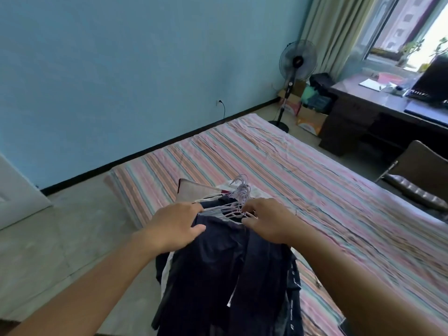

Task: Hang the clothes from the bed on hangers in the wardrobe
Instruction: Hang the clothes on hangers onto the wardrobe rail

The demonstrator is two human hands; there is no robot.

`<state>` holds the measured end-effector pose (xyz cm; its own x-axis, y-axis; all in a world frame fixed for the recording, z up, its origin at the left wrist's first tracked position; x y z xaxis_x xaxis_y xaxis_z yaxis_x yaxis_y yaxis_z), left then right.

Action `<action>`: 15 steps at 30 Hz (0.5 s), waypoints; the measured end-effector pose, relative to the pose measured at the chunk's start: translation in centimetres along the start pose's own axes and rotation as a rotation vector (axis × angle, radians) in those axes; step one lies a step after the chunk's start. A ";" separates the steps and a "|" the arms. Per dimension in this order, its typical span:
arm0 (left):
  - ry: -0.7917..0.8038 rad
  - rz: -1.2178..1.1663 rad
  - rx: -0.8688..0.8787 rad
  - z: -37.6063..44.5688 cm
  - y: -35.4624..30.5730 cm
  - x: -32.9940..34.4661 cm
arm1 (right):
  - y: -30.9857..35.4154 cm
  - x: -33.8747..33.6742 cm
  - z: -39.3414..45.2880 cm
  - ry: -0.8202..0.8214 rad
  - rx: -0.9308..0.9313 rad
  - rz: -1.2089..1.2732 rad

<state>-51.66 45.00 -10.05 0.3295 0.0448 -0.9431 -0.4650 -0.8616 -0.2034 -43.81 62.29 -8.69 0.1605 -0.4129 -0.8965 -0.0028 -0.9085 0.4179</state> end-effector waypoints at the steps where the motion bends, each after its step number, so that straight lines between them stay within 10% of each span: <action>1: 0.009 0.007 0.015 1.0 -0.7 0.6 | -1.5 0.1 0.2 -0.004 0.021 0.015; 15: 0.115 0.077 -0.100 17.5 -2.1 10.3 | -19.8 5.1 5.0 -0.069 0.286 0.118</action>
<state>-61.71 56.10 -24.00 0.3906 -0.0760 -0.9174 -0.4100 -0.9066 -0.0995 -47.87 77.87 -22.32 0.0748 -0.5111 -0.8563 -0.2968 -0.8312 0.4702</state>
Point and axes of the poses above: each hand's wrist, its own z-axis towards the middle knuckle, its own x-axis out of the palm, y = z × x, the point moved 8 cm from there along z, towards the middle knuckle, and after that the axes turned 13 degrees about -x, right-handed, at the moved point
